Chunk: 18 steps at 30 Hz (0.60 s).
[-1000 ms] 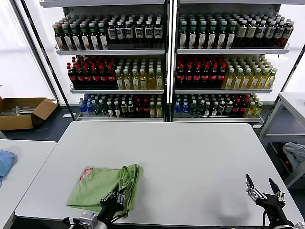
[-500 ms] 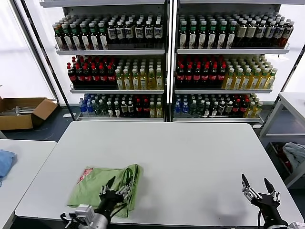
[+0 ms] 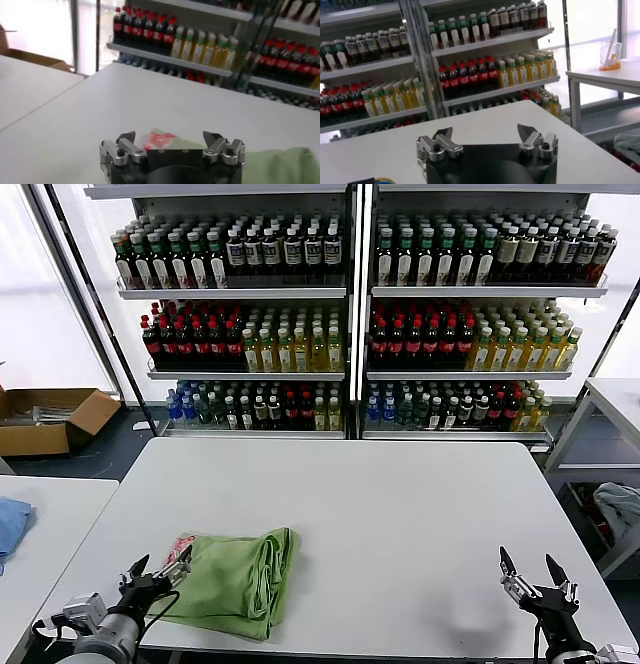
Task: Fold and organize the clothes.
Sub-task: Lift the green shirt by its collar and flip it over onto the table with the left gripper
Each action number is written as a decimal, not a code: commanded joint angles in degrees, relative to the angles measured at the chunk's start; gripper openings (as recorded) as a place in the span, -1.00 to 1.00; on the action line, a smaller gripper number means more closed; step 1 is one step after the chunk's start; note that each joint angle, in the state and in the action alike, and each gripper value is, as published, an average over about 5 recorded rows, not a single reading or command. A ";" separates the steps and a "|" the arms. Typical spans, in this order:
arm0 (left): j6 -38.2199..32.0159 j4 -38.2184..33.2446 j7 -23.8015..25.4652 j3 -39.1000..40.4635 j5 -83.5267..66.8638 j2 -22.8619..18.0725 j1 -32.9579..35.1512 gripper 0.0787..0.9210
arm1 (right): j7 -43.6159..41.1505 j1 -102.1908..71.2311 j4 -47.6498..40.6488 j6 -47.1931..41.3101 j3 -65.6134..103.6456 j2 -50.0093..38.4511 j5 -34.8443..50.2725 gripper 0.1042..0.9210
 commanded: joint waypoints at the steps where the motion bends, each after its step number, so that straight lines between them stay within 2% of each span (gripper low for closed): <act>1: 2.03 8.13 2.66 -3.81 -2.13 2.22 -2.52 0.77 | 0.03 -0.17 0.25 0.05 0.55 -0.15 0.05 0.76; 13: 1.03 9.41 5.54 0.13 1.08 -2.03 -2.57 0.75 | 0.31 0.51 0.58 -0.62 0.98 -0.27 -0.06 0.76; 18: -0.77 8.73 6.79 2.53 4.01 -4.12 -0.99 0.49 | 0.54 1.89 1.10 -1.70 -0.32 -0.37 -0.44 0.76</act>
